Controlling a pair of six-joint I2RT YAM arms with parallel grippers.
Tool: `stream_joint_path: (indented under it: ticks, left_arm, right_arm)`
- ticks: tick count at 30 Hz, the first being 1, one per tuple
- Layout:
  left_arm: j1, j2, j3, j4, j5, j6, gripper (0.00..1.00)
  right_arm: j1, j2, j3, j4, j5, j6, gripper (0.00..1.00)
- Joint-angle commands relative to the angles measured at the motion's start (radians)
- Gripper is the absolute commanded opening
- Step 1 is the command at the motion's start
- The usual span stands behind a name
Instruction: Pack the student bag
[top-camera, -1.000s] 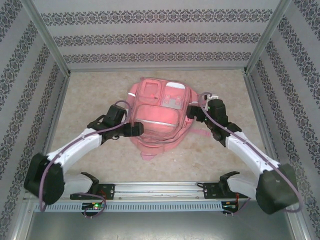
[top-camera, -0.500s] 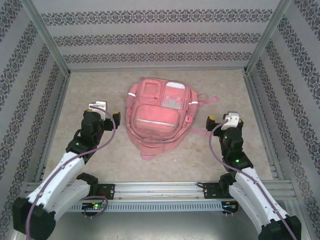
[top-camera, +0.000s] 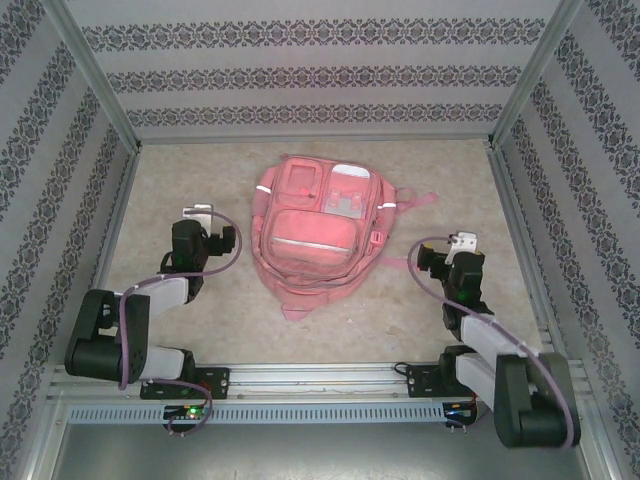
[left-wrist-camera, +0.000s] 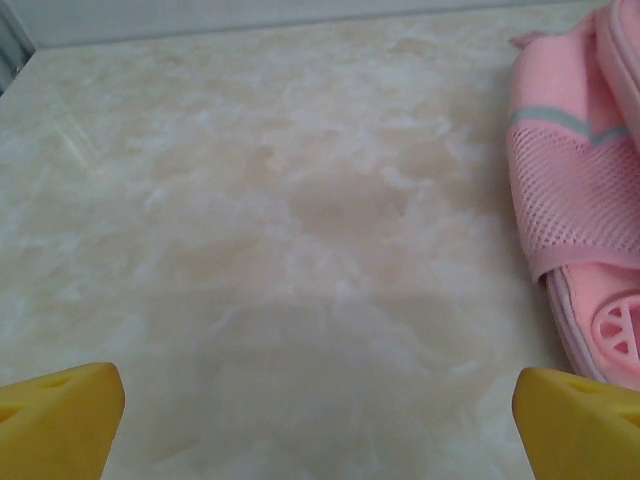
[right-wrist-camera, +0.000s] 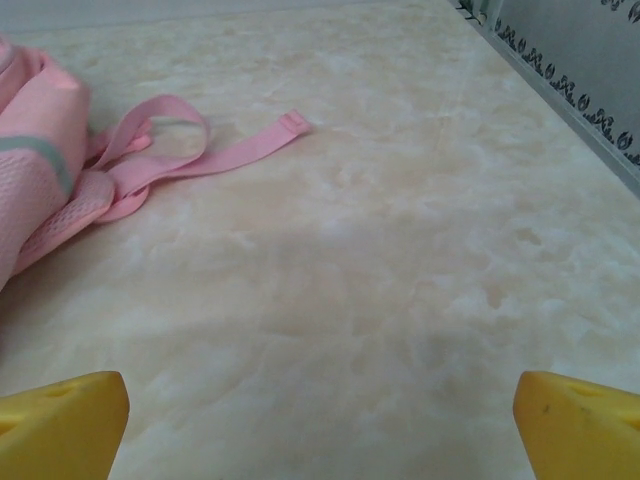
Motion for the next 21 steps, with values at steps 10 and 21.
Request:
stream_joint_path:
  ticks: [10, 21]
  left_arm:
    - [0.077, 0.215, -0.076, 0.429, 0.227, 0.015, 0.99]
    - [0.116, 0.213, -0.067, 0.409, 0.176, -0.051, 0.99]
  right_arm:
    - [-0.011, 0.468, 0.184, 0.433, -0.165, -0.032, 0.98]
    - [0.026, 0.463, 0.224, 0.363, -0.109, -0.061, 0.98]
